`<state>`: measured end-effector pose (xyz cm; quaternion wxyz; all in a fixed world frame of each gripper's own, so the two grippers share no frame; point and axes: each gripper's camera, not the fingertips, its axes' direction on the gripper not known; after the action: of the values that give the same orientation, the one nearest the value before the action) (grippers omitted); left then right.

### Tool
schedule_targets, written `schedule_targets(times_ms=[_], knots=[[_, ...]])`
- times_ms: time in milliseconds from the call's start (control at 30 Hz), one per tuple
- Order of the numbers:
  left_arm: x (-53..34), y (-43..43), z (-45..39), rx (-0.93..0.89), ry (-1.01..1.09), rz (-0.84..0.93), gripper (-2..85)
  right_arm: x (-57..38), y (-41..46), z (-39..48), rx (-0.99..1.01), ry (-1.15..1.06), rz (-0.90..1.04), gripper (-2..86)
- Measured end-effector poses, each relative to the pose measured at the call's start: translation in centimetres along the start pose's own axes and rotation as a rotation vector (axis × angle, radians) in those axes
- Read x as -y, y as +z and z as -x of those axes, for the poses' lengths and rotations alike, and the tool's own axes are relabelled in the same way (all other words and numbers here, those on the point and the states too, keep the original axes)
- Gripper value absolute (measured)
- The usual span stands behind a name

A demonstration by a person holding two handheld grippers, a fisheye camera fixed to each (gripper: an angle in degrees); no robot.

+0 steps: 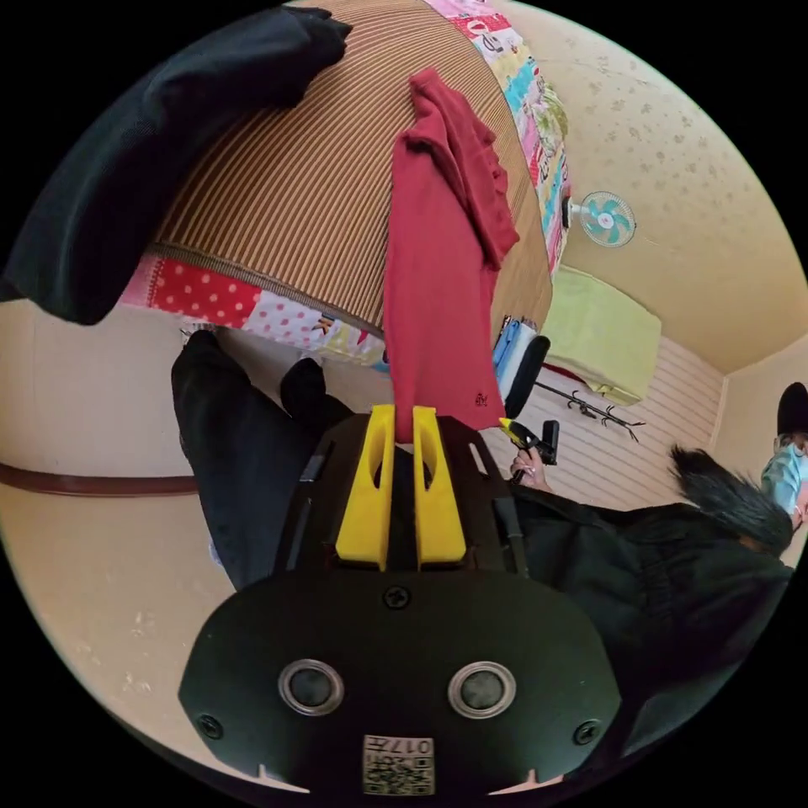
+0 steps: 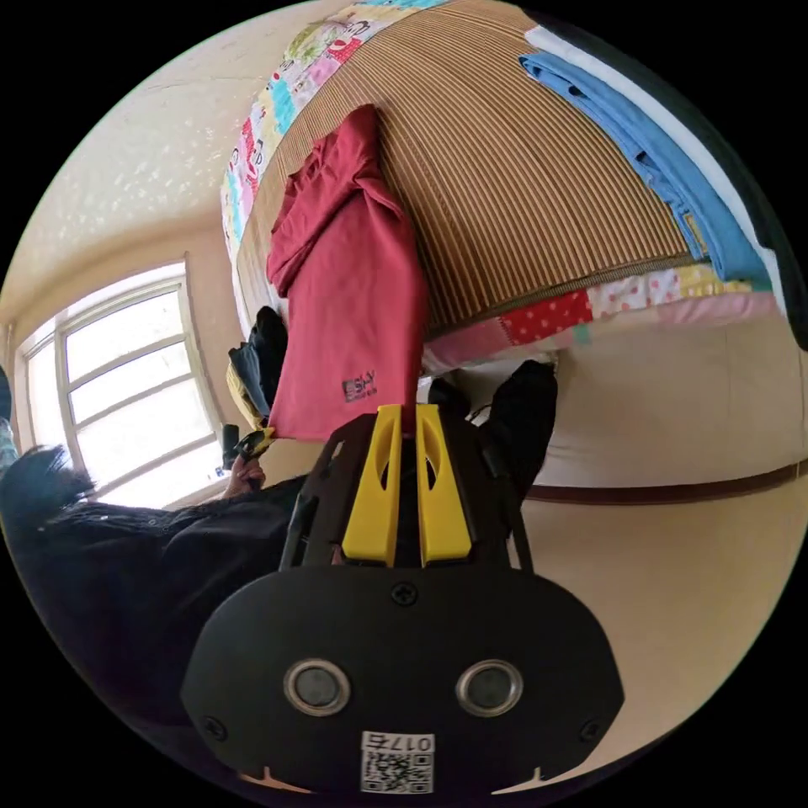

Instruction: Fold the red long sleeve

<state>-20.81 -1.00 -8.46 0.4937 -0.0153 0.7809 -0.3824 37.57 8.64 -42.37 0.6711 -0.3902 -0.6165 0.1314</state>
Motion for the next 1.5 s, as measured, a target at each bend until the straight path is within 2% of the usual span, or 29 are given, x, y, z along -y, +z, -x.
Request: schedule_targets(times_ms=[67, 133, 267, 400, 500, 567, 667, 733, 800, 833, 900, 967, 1033, 1133, 1200, 1233, 1300, 1367, 1400, 1433, 1500], knots=[[-0.8, -1.1, -0.1, -0.192, -0.001, -0.083, 4.5, -0.7, -2.3, 0.5, 0.192, 0.002, -0.124, 3.2], [1.0, -2.5, -1.2, -0.366, 0.02, -0.24, 4.5, 0.8, -3.6, 1.7, 0.295, -0.011, -0.245, 3.1], [9.9, -3.7, -4.4, -0.467, 0.106, -0.379, 4.6, 12.0, -3.5, 5.2, 0.427, -0.107, -0.412, 2.9], [22.5, -3.6, -9.6, -0.227, 0.126, -0.505, 6.6, 26.8, -1.2, 10.3, 0.264, -0.1, -0.498, 2.2], [27.0, -3.9, -12.1, -0.153, 0.149, -0.584, 8.3, 30.6, -0.1, 15.7, 0.077, -0.084, -0.584, 1.6], [27.1, -3.7, -13.0, -0.072, 0.158, -0.584, 9.0, 30.4, 1.6, 18.7, 0.0, -0.129, -0.577, 1.5], [24.7, -0.6, -12.1, 0.146, 0.134, -0.496, 11.2, 28.4, 8.3, 21.5, -0.236, -0.244, -0.47, 1.4], [21.9, 3.1, -8.6, 0.296, 0.006, -0.413, 15.1, 27.2, 13.7, 21.5, -0.365, -0.299, -0.377, 1.5], [20.3, 5.8, -5.2, 0.301, -0.068, -0.357, 15.8, 26.6, 20.7, 20.5, -0.485, -0.361, -0.221, 1.7], [19.7, 7.3, -3.1, 0.271, -0.087, -0.326, 15.0, 26.5, 22.2, 20.4, -0.524, -0.383, -0.186, 1.8], [19.6, 8.5, -0.9, 0.243, -0.088, -0.305, 12.9, 26.0, 24.6, 19.0, -0.753, -0.331, -0.192, 2.7], [20.1, 8.8, -0.7, 0.218, 0.006, -0.301, 10.6, 25.0, 22.5, 18.0, -0.764, -0.219, -0.299, 4.8], [20.8, 9.2, -2.3, 0.221, 0.206, -0.26, 5.8, 23.8, 20.2, 17.1, -0.641, -0.214, -0.316, 9.0], [22.1, 10.5, -3.1, 0.316, 0.261, -0.161, 3.3, 22.8, 20.3, 14.3, -0.628, -0.201, -0.193, 11.3], [22.7, 10.4, -3.3, 0.311, 0.299, -0.087, 2.1, 22.9, 23.2, 11.6, -0.739, -0.241, 0.007, 5.8], [22.5, 9.4, -3.5, 0.324, 0.328, -0.071, 1.5, 22.7, 23.3, 11.3, -0.734, -0.256, 0.022, 3.6], [21.0, 6.7, -3.0, 0.446, 0.277, -0.179, 0.9, 22.6, 21.9, 11.1, -0.803, -0.215, -0.023, 1.8], [18.7, 4.7, -1.4, 0.4, 0.179, -0.32, 0.4, 23.1, 20.9, 11.0, -0.993, -0.131, -0.062, 1.2], [17.0, 4.0, 0.1, 0.371, 0.051, -0.411, 1.1, 23.1, 19.9, 11.4, -1.0, -0.098, -0.092, 0.9], [15.7, 4.2, 1.4, 0.313, -0.008, -0.447, 4.0, 22.9, 19.3, 11.9, -0.958, -0.095, -0.113, 0.8], [14.8, 5.5, 3.2, 0.169, -0.06, -0.445, 11.4, 21.6, 18.0, 15.7, -0.714, -0.194, -0.187, 0.7]])
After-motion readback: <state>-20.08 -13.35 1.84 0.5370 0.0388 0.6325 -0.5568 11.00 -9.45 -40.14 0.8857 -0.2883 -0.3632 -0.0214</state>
